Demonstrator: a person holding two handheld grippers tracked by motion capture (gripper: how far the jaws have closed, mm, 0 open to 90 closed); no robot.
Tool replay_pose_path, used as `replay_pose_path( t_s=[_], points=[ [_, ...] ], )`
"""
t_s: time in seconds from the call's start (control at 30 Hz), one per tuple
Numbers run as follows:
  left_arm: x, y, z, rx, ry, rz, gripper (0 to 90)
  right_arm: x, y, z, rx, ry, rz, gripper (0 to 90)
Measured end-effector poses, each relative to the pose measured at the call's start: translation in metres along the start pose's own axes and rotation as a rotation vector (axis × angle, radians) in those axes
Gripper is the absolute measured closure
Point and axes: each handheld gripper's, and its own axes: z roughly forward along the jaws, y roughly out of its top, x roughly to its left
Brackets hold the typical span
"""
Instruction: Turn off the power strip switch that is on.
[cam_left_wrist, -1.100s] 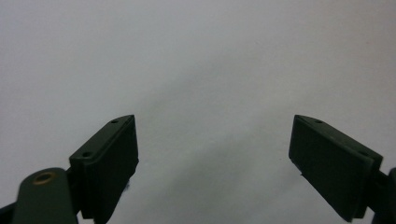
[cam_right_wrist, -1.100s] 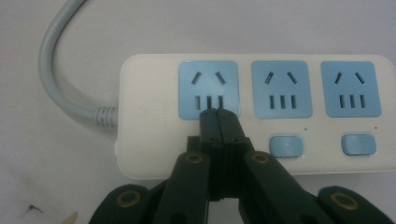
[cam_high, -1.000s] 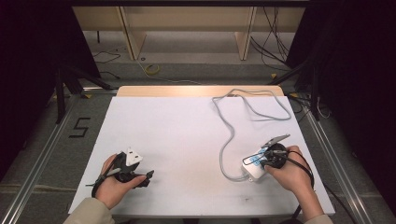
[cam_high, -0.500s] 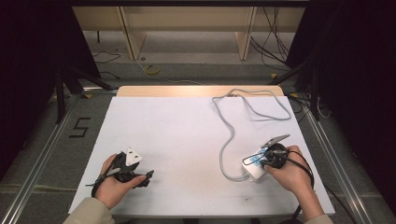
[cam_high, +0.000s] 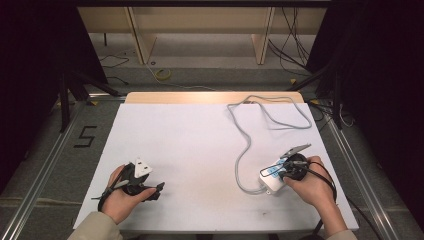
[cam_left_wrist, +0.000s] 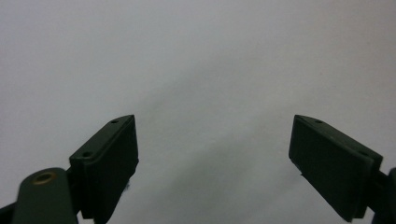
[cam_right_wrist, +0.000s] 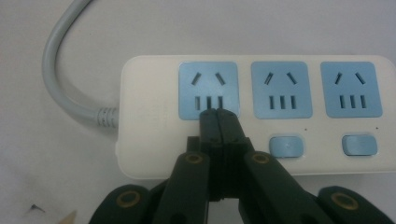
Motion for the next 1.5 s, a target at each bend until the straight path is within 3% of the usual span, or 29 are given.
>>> replay_pose_path(
  t_s=[0.27, 0.33, 0.8, 1.5],
  points=[
    [0.0002, -0.0001, 0.0002, 0.0, 0.0, 0.0, 15.6, -0.0005, 0.0003, -0.0029, -0.021, -0.003, -0.001, 90.0],
    [0.0003, -0.0001, 0.0002, 0.001, -0.001, 0.0, 15.6, -0.0006, 0.0003, -0.0043, -0.004, -0.008, -0.004, 90.0],
    [0.0007, -0.0001, -0.0002, 0.0, 0.0, 0.003, 15.6, -0.0004, 0.0001, -0.0068, -0.081, 0.009, 0.009, 90.0],
    [0.0006, 0.0001, -0.0007, -0.005, 0.003, 0.001, 15.7, 0.0045, 0.0034, -0.0084, -0.191, 0.031, -0.02, 86.9]
  ],
)
